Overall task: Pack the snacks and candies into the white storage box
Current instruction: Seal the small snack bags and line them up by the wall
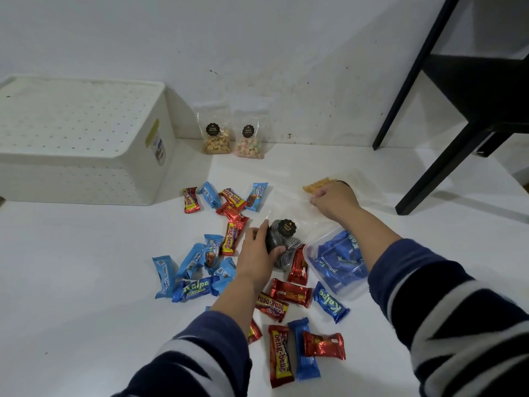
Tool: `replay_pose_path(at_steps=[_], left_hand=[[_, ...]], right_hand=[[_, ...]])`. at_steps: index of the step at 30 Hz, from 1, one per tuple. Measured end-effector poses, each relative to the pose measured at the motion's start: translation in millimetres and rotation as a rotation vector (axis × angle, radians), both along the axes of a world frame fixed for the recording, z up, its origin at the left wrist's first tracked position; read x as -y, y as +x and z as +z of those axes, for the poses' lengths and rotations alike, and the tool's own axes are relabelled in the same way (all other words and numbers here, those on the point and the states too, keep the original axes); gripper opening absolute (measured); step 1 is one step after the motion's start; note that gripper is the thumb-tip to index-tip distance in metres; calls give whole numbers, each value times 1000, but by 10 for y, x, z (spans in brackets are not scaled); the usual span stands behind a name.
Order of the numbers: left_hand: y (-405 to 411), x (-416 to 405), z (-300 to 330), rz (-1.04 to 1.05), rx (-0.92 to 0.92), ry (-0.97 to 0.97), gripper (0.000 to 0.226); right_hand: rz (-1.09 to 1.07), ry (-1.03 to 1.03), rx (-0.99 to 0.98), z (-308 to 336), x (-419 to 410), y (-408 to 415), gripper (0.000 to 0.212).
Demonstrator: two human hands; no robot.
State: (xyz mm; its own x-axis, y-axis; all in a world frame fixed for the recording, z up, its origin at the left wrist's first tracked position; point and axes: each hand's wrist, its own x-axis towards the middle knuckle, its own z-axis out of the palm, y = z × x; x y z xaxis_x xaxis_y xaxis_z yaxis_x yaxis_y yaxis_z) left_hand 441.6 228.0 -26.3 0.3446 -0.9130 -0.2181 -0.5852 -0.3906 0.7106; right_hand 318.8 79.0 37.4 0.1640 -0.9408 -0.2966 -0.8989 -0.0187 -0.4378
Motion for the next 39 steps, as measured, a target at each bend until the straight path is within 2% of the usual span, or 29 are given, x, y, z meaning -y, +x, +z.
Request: replay_pose_path(at_steps=[3,5,8,12,17,20,22,29,33,39], left_hand=[[-3,1,-14,3,-7,0,69],[-5,8,-20,14,-6,3,69],[-5,7,-28,22,-6,6,69],[4,6,-43,12,-4,9,70],[2,10,-50,15,-16,19,69],[-3,9,-46,17,-11,22,69],[-3,9,-43,20,-12,24,69],[5,11,-64,16,-38,23,70],[6,15,-73,14,-47,29,70],[9,17,-86,16,-51,35,70]], right_hand=[[15,8,0,-5,20,33,28],[49,42,12,42,-5,67,15],[20,43,81,56,-17,124,18],[-3,18,58,22,-13,167,31],[28,24,11,7,-27,192,25],[24,37,58,48,-26,229,33],[48,33,38,52,-3,258,18],[48,-39,-32,58,-6,304,22],[78,-2,-12,80,-10,353,25],[72,-89,-14,52,8,394,25]])
